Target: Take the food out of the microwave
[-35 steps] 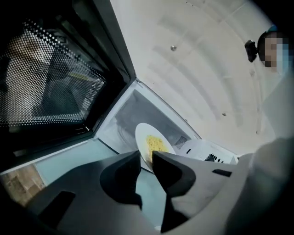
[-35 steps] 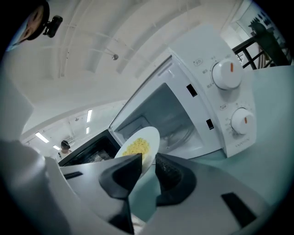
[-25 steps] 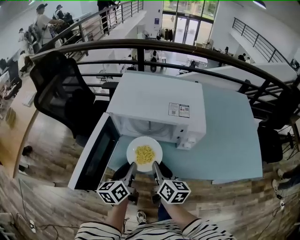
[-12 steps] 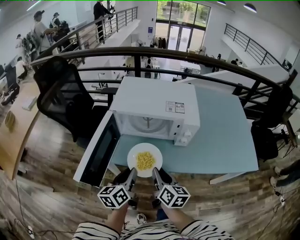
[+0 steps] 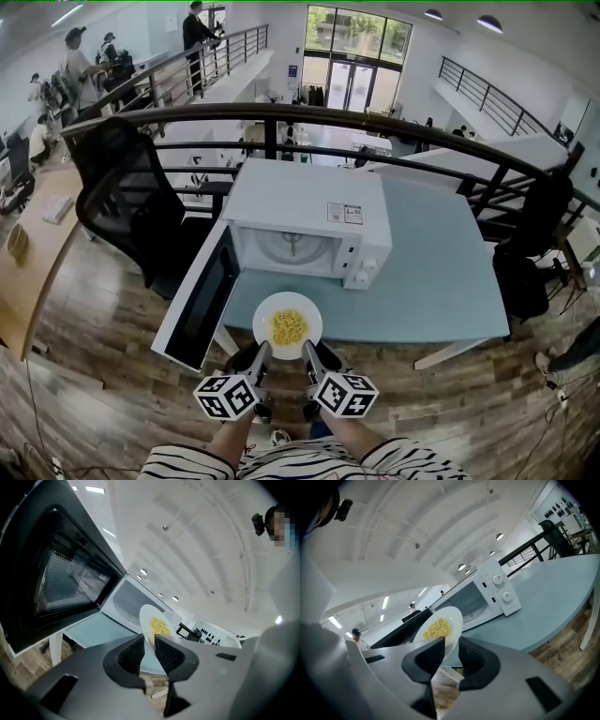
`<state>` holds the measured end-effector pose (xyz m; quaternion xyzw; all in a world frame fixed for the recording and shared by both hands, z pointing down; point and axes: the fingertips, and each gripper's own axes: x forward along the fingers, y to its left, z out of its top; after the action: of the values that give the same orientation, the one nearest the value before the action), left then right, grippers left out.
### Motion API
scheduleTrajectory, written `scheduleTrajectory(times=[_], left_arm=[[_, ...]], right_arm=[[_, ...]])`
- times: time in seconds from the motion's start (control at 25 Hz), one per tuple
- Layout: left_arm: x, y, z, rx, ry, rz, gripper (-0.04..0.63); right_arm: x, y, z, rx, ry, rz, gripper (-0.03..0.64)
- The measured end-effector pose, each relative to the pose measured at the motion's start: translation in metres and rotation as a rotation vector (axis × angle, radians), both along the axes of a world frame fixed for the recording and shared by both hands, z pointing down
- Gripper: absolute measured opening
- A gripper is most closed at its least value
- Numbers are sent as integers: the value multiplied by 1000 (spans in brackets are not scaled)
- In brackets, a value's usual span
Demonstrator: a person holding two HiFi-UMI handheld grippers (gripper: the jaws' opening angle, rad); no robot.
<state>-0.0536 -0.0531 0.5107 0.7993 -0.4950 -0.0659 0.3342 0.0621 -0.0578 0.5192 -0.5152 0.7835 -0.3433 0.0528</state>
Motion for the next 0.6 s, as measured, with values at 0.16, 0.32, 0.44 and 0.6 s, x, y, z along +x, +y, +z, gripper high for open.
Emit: scheduleTrajectory(times=[0.16, 0.32, 0.44, 0.6], left_arm=[[-1, 14, 4, -16, -5, 7, 77], [-3, 22, 6, -22, -8, 12, 77], [-2, 27, 7, -25, -14, 21, 75], [-1, 35, 10, -33, -12, 24, 74]], right_arm=[[-1, 13, 5, -22, 3, 2, 99], [-3, 22, 8, -29, 2, -5, 99], [-3, 27, 10, -35, -2, -9, 98], [-1, 35, 14, -51, 1, -10, 99]])
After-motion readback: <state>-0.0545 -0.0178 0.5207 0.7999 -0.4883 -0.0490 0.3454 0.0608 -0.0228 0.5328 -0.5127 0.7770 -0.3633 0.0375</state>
